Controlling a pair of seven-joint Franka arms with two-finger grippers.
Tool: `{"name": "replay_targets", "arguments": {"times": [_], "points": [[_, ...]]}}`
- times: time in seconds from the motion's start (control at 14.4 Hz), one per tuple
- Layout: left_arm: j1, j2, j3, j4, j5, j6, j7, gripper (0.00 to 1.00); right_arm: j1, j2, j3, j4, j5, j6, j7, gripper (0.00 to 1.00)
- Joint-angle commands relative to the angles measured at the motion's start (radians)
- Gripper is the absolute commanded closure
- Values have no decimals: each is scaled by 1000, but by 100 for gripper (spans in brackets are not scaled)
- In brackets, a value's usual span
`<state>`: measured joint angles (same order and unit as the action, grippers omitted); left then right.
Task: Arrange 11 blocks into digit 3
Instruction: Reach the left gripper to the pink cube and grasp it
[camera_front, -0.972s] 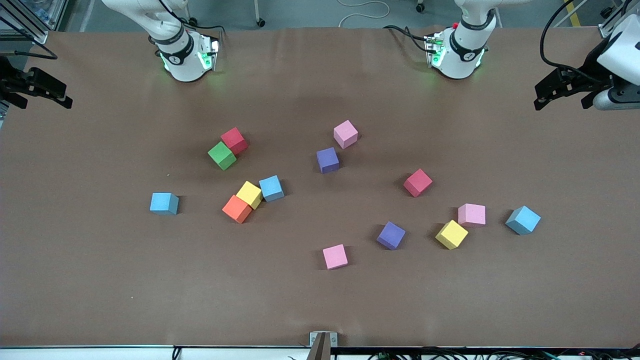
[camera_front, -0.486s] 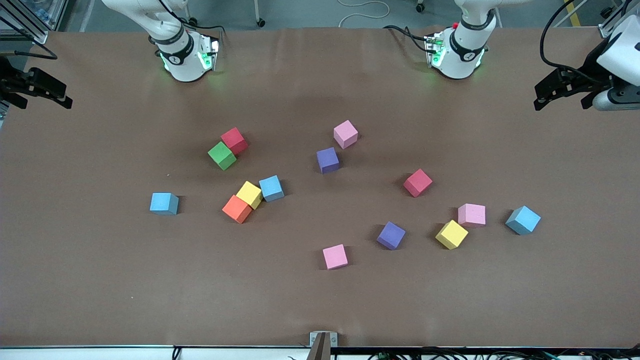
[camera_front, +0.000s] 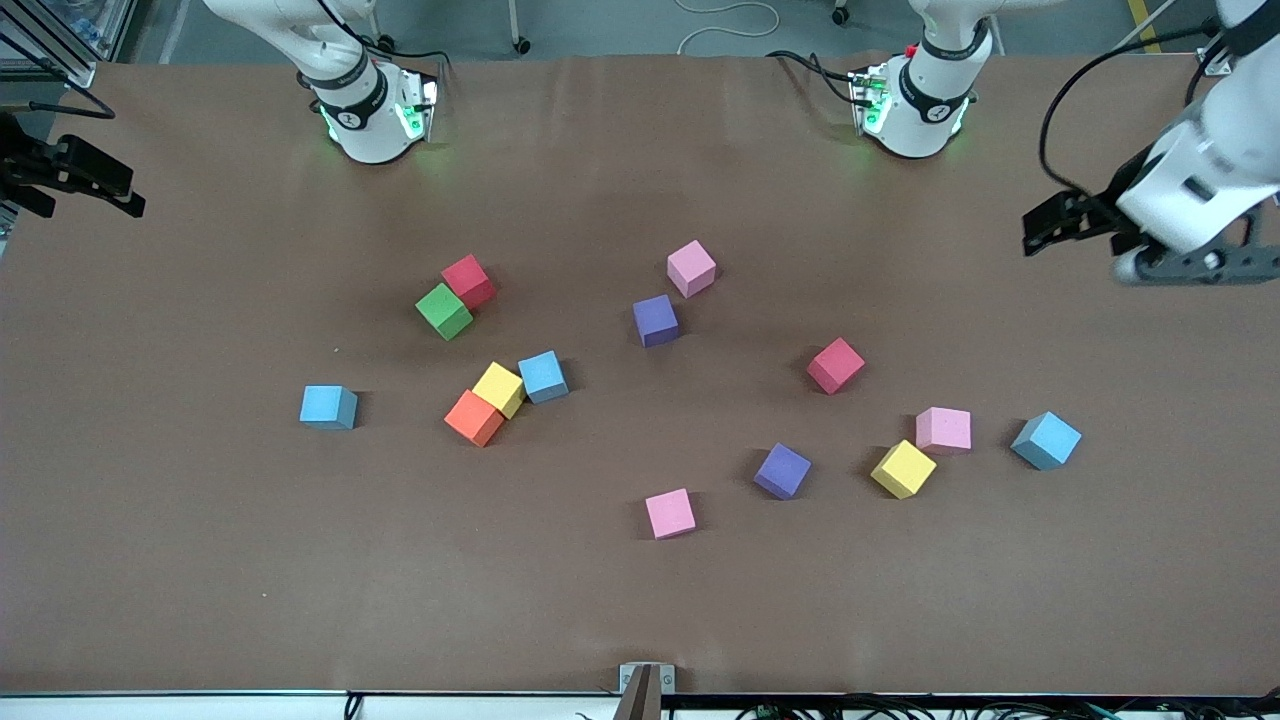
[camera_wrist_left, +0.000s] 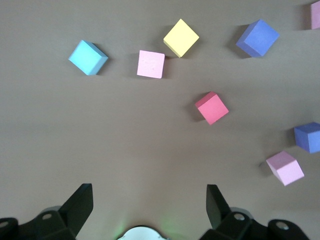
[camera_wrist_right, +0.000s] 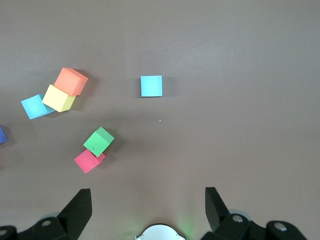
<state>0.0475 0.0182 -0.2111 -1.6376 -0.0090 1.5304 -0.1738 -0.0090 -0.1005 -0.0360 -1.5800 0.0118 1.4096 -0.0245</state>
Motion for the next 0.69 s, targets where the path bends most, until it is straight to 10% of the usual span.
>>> {"name": "replay_targets", "arguments": {"times": [0.0,0.63], "points": [[-12,-11,-60,-143,14,143,-135,0,-17,-4,11,0,-9,-7,-2,0],[-14,58,-299,-495,15,609,-706,0,-17,-5,8,-12,-9,3,-2,0]]}}
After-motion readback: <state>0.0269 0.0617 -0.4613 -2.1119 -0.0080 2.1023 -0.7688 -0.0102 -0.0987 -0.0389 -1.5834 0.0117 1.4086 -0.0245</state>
